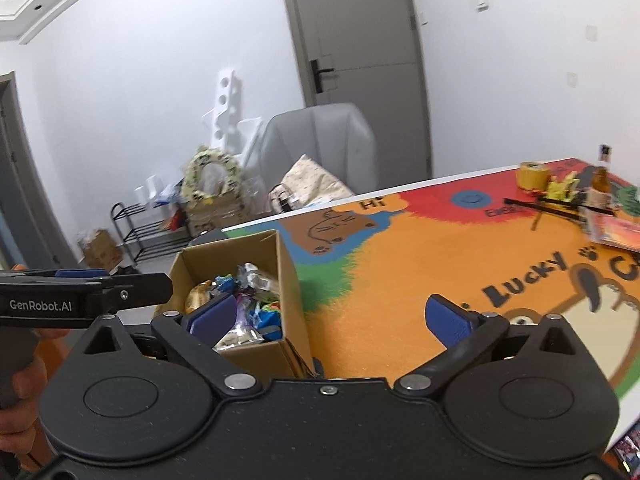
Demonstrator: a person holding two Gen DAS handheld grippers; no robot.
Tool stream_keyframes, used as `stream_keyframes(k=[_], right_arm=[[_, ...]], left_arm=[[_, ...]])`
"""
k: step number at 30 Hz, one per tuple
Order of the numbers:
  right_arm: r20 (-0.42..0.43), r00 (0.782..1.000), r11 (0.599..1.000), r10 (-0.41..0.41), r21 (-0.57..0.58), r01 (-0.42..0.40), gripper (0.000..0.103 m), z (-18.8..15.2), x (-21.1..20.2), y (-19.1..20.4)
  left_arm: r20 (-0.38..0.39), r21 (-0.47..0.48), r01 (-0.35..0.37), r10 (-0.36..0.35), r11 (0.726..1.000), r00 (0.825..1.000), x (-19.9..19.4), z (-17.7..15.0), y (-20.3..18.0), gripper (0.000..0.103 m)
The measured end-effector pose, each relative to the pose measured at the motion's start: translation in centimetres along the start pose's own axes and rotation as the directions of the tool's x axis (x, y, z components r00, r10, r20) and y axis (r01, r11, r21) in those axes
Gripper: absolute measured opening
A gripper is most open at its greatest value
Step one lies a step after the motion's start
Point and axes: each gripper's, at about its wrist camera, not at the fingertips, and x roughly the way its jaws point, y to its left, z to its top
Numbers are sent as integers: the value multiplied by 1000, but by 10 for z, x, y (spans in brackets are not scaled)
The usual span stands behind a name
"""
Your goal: Organize snacks
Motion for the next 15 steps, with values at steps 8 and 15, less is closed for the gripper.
stream_keyframes(k=[8,15], right_arm=[[30,996,996,-79,50,78,103,-17,-17,-13],[44,979,973,-201,121,194,103,-40,-35,-18]], left_arm=[[14,27,11,-12,1000,1000,-7,-17,-15,103],[27,58,67,-69,996,997,-14,-36,-27,103]])
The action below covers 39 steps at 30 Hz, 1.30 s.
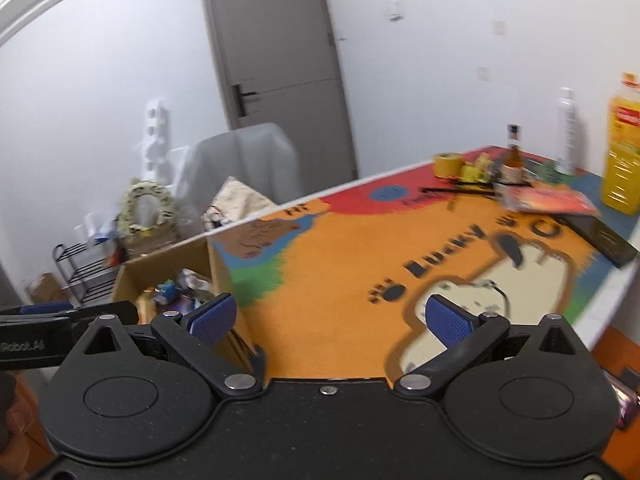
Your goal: Organize snacks
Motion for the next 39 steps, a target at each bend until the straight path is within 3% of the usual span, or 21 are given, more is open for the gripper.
stream_keyframes(k=[3,11,18,26,32,39], right_arm=[[-2,999,999,-36,-5,36,103,-12,-9,-1],[-18,1000,997,-17,-77,15,103,-33,-36,5],[-9,999,994,-47,-96,46,103,-55,-56,14],[25,992,991,-120,-48,121,103,-52,-62,10],[-16,994,992,-105,-75,103,103,-57,-57,17],[0,995,992,-96,-86,95,103,-55,-60,22]], left_arm=[[20,23,-4,3,1000,1000,-7,-7,-6,103],[22,23,-4,3,1000,1000,-27,-27,2,103],[25,27,-60,59,998,998,-51,-44,12,103],[56,61,-31,27,998,998,-66,-50,13,103],[48,41,-4,2,999,999,-65,-54,16,103],[43,42,7,-9,999,999,-62,-53,14,103]])
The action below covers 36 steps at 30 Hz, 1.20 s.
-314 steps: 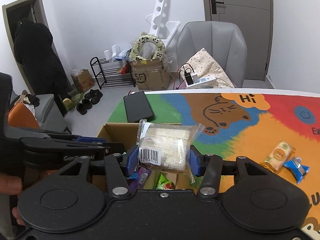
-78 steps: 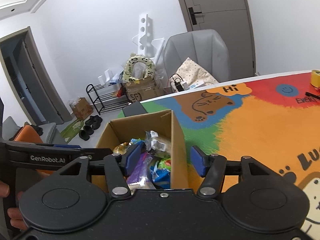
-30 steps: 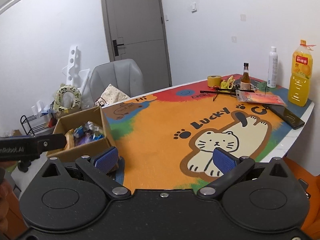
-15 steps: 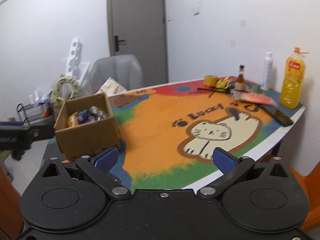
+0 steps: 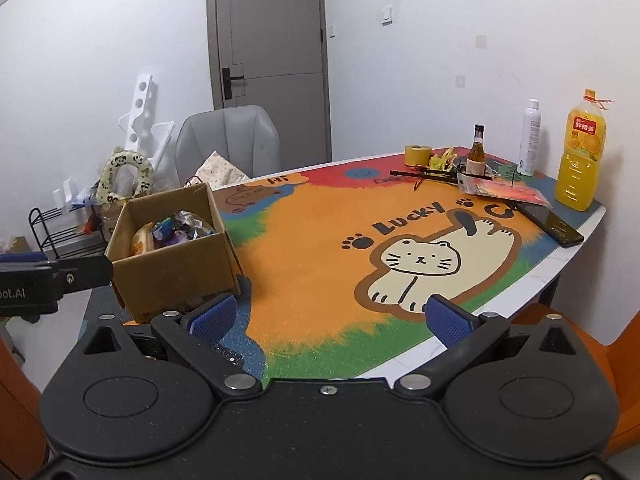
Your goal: Organize snacks
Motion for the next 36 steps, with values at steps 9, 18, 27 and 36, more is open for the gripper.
stream_keyframes(k=[9,18,27,36], right_arm=[[10,1000,1000,-2,-8,2,103,1,0,0],[13,1000,1000,-4,-5,4,103,1,0,1],[0,1000,1000,3,-9,-3,103,1,0,1],[-2,1000,1000,17,-7,-17,103,3,-1,-1]], left_arm=[[-4,-2,5,-5,1000,1000,3,-2,-4,103],[-8,-4,6,-6,1000,1000,3,-3,-4,103],[-14,-4,14,-14,1000,1000,2,-2,-5,103],[-6,18,11,-10,1000,1000,-2,-1,-10,103]])
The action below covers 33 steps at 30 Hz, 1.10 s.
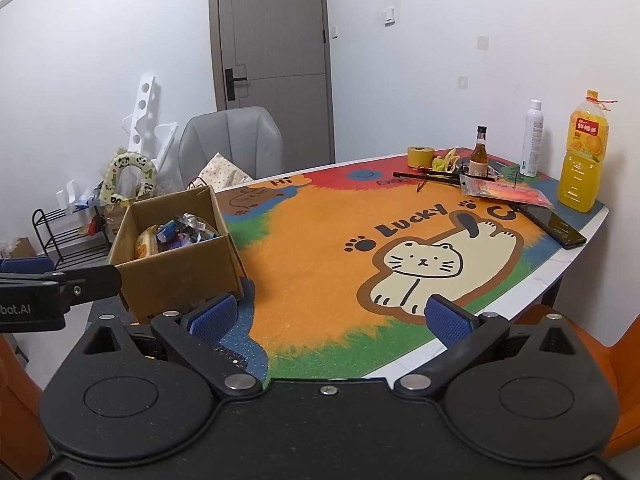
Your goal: Organize snacks
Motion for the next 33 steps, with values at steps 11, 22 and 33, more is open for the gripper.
stream_keyframes(k=[11,22,33], right_arm=[[1,1000,1000,2,-1,-2,103,0,-1,0],[-7,1000,1000,7,2,-7,103,1,0,0],[2,1000,1000,5,-1,-5,103,0,-1,1]], left_arm=[[3,-1,4,-4,1000,1000,-2,0,-1,103],[2,-2,4,-4,1000,1000,-2,0,0,103],[8,-2,1,-1,1000,1000,-3,0,-1,103]])
